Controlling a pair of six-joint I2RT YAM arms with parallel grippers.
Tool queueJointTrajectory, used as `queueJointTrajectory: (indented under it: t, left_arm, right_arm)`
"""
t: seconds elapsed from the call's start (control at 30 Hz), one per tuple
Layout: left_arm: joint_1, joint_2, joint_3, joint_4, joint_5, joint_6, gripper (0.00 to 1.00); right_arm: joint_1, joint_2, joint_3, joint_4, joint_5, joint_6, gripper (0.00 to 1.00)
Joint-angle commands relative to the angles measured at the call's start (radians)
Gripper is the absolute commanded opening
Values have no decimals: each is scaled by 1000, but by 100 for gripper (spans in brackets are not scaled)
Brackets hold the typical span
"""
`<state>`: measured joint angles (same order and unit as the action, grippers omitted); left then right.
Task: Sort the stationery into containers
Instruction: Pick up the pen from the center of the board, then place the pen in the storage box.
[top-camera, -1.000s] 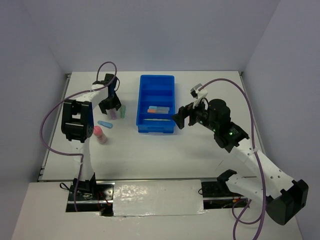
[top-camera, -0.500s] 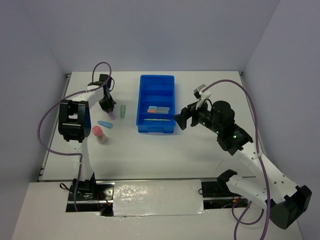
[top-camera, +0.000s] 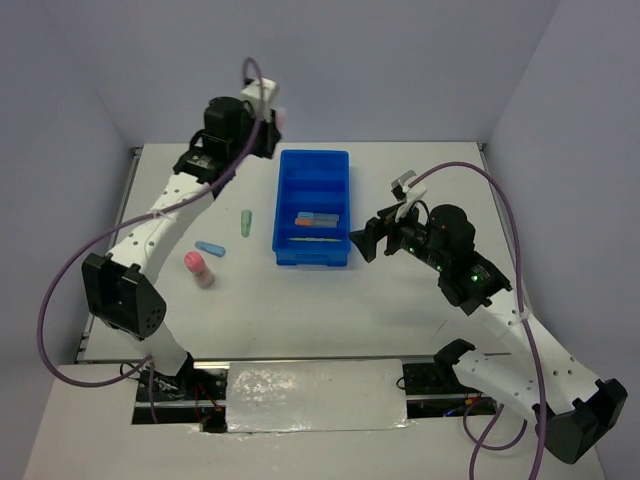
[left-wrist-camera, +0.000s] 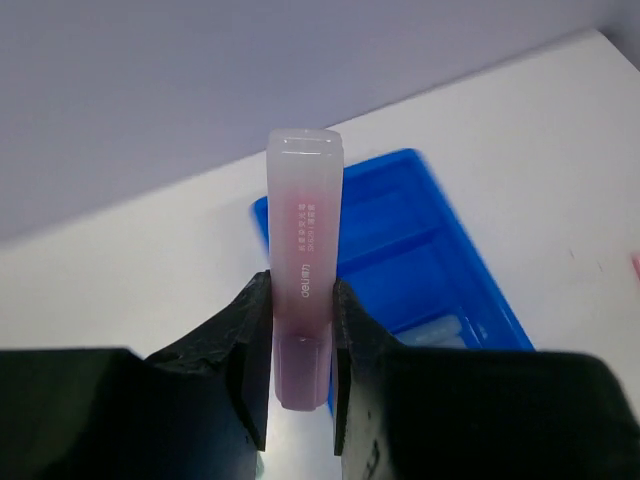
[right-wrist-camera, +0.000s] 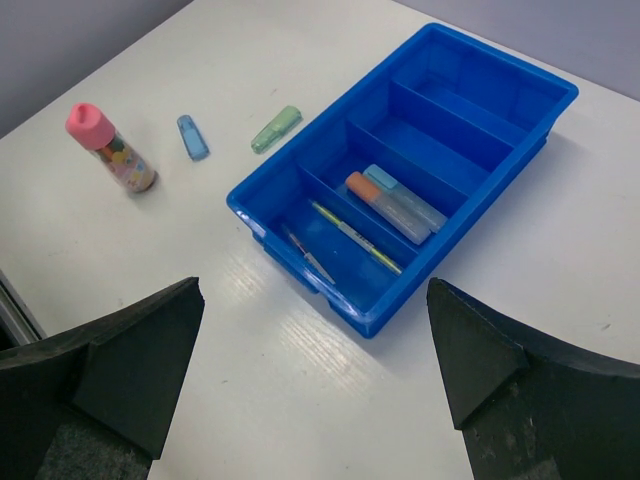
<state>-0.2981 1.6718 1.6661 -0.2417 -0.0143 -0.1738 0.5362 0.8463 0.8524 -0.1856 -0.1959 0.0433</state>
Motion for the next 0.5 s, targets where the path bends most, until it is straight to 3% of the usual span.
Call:
queueJointTrajectory:
  t: [0.0, 0.2, 0.47]
  left_arm:
    - [-150, 48, -29, 67, 203, 447, 0]
    - [-187, 199, 132, -80, 390, 638, 1]
    - [-219, 312, 176, -237, 389, 882, 2]
  right_arm:
    - [1, -23, 23, -18, -5, -10, 100]
    - [-1, -85, 33, -61, 0, -19, 100]
    - [-1, -127, 23, -74, -19, -19, 100]
